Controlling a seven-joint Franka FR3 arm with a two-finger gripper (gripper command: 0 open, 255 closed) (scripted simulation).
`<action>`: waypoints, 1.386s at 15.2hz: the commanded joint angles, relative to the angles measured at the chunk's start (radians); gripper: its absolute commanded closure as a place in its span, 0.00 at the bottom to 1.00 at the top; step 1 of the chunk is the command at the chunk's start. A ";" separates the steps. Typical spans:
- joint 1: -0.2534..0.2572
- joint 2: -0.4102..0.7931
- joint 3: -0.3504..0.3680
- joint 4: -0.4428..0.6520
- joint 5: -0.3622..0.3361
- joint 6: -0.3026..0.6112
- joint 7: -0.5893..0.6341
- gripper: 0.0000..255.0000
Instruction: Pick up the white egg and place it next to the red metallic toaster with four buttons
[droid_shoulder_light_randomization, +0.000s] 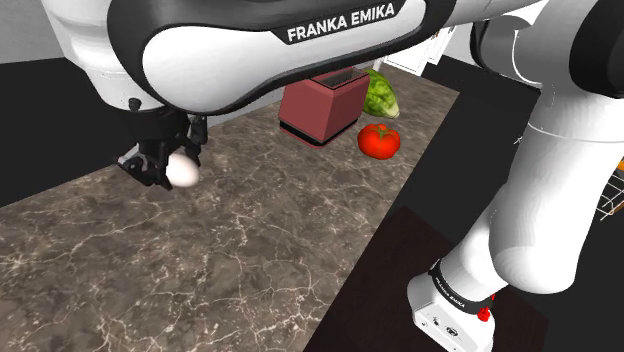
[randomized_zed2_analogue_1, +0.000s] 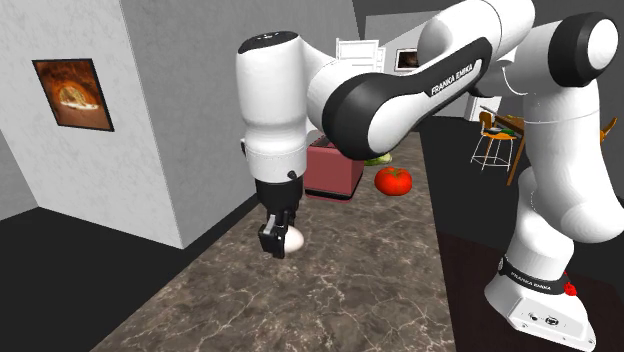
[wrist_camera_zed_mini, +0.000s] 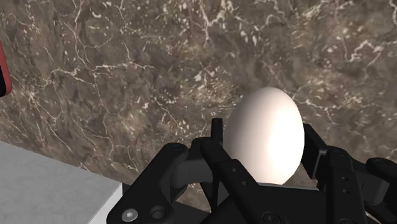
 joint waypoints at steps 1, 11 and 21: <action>-0.001 -0.007 0.002 0.018 0.006 -0.022 -0.009 1.00; 0.012 -0.018 0.010 0.138 0.022 -0.146 -0.041 1.00; 0.043 -0.001 0.013 0.296 0.015 -0.286 -0.066 1.00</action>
